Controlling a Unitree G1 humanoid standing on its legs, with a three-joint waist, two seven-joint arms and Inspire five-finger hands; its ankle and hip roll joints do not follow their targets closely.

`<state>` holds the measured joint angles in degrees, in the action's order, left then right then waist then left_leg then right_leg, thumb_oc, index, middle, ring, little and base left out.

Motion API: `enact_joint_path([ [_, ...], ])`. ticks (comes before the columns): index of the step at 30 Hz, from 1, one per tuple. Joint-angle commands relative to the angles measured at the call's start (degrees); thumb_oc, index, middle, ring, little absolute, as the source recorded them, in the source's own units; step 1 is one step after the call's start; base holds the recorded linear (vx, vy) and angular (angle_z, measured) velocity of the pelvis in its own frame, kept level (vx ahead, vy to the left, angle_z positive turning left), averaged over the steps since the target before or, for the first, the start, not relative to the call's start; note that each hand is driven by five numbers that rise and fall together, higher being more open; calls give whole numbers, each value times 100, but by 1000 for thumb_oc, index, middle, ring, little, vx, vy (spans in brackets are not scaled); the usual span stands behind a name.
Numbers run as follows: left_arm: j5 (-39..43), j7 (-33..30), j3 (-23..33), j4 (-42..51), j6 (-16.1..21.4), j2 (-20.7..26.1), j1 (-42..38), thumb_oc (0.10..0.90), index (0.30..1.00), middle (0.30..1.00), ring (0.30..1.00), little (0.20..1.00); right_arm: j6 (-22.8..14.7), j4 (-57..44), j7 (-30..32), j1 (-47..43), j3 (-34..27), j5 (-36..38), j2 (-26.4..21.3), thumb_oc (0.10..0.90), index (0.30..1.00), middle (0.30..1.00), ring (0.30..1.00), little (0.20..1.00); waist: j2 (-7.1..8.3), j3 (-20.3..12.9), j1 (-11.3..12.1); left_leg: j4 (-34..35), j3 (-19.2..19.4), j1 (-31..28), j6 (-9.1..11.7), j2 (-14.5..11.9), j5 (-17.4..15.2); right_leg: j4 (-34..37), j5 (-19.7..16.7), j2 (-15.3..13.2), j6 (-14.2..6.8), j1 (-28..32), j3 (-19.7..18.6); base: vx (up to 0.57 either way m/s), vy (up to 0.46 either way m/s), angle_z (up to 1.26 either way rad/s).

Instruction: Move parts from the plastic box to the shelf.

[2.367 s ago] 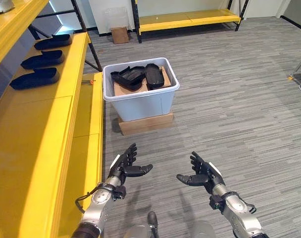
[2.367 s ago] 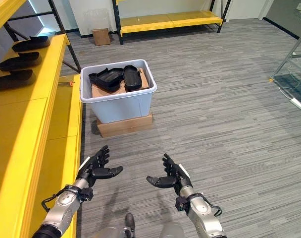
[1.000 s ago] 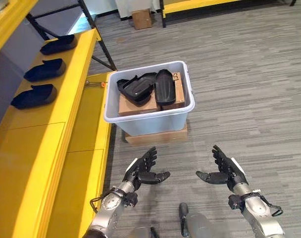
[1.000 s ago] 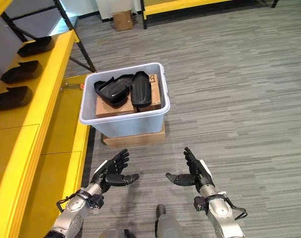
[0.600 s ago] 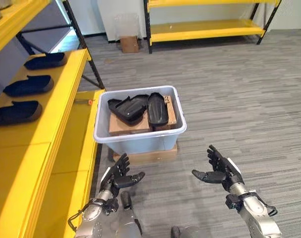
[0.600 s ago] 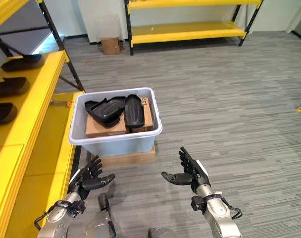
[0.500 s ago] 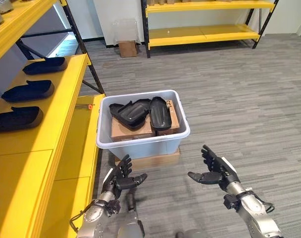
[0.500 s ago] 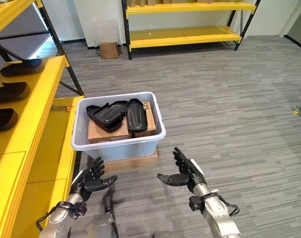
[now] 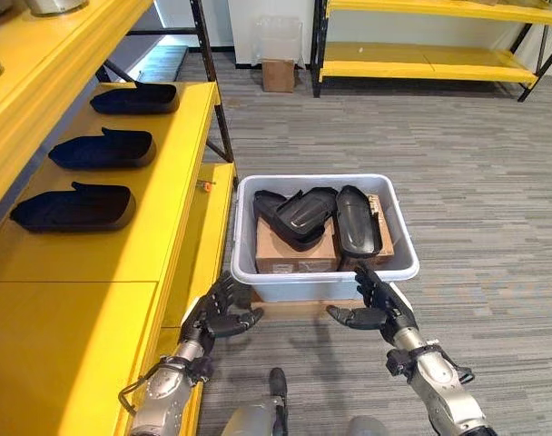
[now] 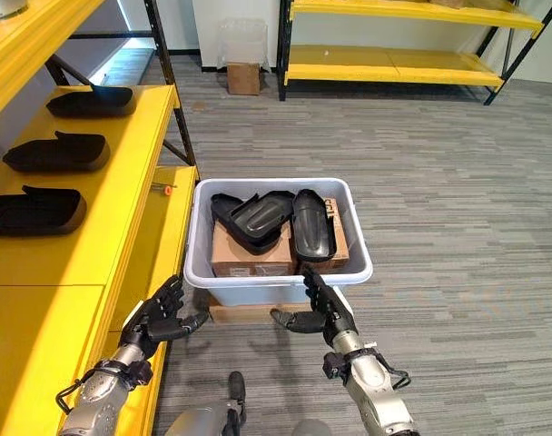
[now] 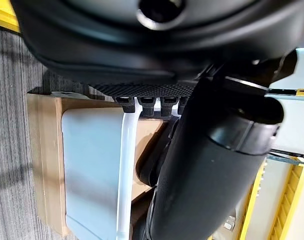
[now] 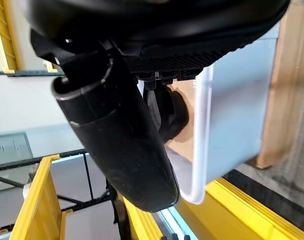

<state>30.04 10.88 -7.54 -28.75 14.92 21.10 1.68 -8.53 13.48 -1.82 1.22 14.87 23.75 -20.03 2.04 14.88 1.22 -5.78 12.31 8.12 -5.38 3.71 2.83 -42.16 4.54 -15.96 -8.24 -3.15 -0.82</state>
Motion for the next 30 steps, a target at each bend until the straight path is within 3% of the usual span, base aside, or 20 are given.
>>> enact_joint_path([
  [1, -37, 56, 110, 985, 480, 101, 53, 900, 1000, 1000, 1000, 1000, -659, -488, 165, -332, -129, -238, -95, 900, 1000, 1000, 1000, 1000, -253, -184, -108, 4, -397, -277, -206, -61, -799, -918, -551, 689, 378, -224, 725, 84, -49, -37],
  [2, -40, 29, 98, 1022, 455, 109, 76, 900, 1000, 1000, 1000, 1000, -606, -532, 176, -327, -138, -284, -107, 900, 1000, 1000, 1000, 1000, -278, -142, -172, 89, -399, -389, -178, -87, -784, -673, -424, 873, 405, -452, 754, 82, -55, -39],
  [4, -16, -2, 109, 1051, 303, 142, 98, 900, 1000, 1000, 1000, 1000, -521, -573, 119, -300, -176, -304, -141, 900, 1000, 1000, 1000, 1000, -296, -102, -231, 197, -432, -534, -138, -102, -760, -350, -283, 982, 425, -642, 840, 112, -74, -25],
  [6, 293, -8, 173, 964, 87, 180, 85, 900, 1000, 1000, 1000, 1000, -444, -665, 99, -235, -290, -465, -265, 900, 1000, 1000, 1000, 1000, -276, -39, -318, 436, -498, -780, -42, -131, -736, 1112, -86, 1097, 463, -771, 1131, 208, -169, -2],
  [8, 353, -54, 199, 950, 12, 138, 130, 900, 1000, 1000, 1000, 1000, -445, -684, -4, -205, -363, -405, -370, 900, 1000, 1000, 1000, 1000, -184, 33, -433, 688, -604, -1141, 28, -98, -779, 2658, -417, 1122, 359, -970, 1246, 258, -208, -7],
  [9, 347, -57, 195, 958, 5, 135, 134, 900, 1000, 1000, 1000, 1000, -440, -686, -12, -205, -367, -405, -373, 900, 1000, 1000, 1000, 1000, -193, 47, -442, 712, -618, -1179, 33, -106, -782, 2718, -442, 1130, 353, -961, 1256, 239, -183, -6],
  [12, 155, -122, -8, 1124, -44, 59, 253, 900, 1000, 1000, 1000, 1000, -191, -783, -304, -167, -515, -202, -387, 900, 1000, 1000, 1000, 1000, -159, 117, -537, 922, -954, -1636, 75, -60, -990, 3908, -936, 1008, 168, -1353, 1141, 316, -212, 11],
  [17, 204, -71, -83, 1147, 124, 14, 411, 900, 1000, 1000, 1000, 1000, -33, -979, -198, 21, -486, -185, -405, 900, 1000, 1000, 1000, 1000, -91, -24, -635, 1023, -1158, -1856, 80, -23, -1144, 4328, -1152, 1101, 65, -1086, 818, 288, -248, 35],
  [21, 216, -87, -72, 1169, 92, 6, 353, 900, 1000, 1000, 1000, 1000, -18, -932, -57, -11, -303, -366, -371, 900, 1000, 1000, 1000, 1000, -36, -87, -684, 821, -1098, -1851, 69, -17, -1333, 3942, -1196, 1092, 68, -1029, 710, 210, -255, 37],
  [24, 241, -75, -92, 1274, 88, 31, 223, 900, 1000, 1000, 1000, 1000, -187, -780, -69, -152, -222, -383, -469, 900, 1000, 1000, 1000, 1000, -112, 39, -736, 623, -909, -1757, 166, -241, -1352, 3457, -833, 1157, 299, -1071, 765, 169, -253, 12],
  [30, 403, -165, -116, 1317, 81, 41, -133, 900, 1000, 1000, 1000, 1000, -204, -808, -66, -350, -307, -455, -668, 900, 1000, 1000, 1000, 1000, -216, 243, -871, 450, -558, -1522, 361, -537, -1275, 3049, -478, 1164, 521, -1226, 900, 46, -104, -10],
])
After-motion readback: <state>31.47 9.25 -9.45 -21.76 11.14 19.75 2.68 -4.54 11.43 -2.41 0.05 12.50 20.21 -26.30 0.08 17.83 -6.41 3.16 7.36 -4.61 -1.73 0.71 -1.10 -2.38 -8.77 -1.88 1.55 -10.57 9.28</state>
